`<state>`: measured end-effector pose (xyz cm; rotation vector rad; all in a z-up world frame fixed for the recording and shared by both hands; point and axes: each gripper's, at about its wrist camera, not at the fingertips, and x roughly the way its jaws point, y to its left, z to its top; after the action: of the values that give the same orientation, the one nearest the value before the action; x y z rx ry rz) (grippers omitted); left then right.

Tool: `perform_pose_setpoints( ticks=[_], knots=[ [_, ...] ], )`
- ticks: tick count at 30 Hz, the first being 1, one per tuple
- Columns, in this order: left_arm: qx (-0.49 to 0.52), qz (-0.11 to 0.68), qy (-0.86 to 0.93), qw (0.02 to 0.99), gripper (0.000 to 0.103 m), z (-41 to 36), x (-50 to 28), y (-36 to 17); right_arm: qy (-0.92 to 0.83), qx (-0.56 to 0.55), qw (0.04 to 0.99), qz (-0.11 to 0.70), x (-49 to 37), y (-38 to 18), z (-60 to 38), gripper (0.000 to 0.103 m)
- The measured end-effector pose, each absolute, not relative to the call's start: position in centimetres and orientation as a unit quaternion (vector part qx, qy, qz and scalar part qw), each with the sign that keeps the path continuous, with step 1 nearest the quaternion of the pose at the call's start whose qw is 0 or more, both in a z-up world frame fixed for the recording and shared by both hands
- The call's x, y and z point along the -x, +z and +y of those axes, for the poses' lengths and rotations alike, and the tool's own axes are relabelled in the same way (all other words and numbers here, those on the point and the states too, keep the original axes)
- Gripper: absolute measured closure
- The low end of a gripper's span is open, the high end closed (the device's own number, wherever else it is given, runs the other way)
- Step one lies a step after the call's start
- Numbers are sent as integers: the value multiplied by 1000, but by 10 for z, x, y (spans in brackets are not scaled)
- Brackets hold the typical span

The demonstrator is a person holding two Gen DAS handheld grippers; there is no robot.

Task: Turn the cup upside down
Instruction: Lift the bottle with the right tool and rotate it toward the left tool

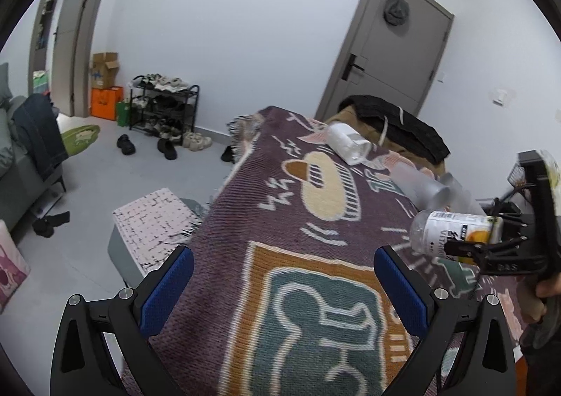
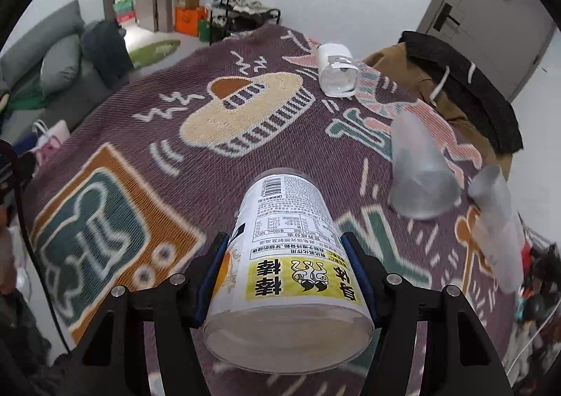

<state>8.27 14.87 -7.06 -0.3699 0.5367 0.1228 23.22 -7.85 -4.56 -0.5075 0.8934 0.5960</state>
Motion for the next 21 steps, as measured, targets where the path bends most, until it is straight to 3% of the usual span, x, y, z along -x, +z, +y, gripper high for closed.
perform_pose_setpoints(
  ticks=[16, 21],
  knots=[
    [146, 296, 25, 944, 0, 95, -81, -48, 300, 158, 887, 314, -148, -37, -149, 39],
    [129, 307, 14, 943, 0, 77, -84, -43, 277, 153, 896, 313, -152, -60, -164, 39]
  ],
)
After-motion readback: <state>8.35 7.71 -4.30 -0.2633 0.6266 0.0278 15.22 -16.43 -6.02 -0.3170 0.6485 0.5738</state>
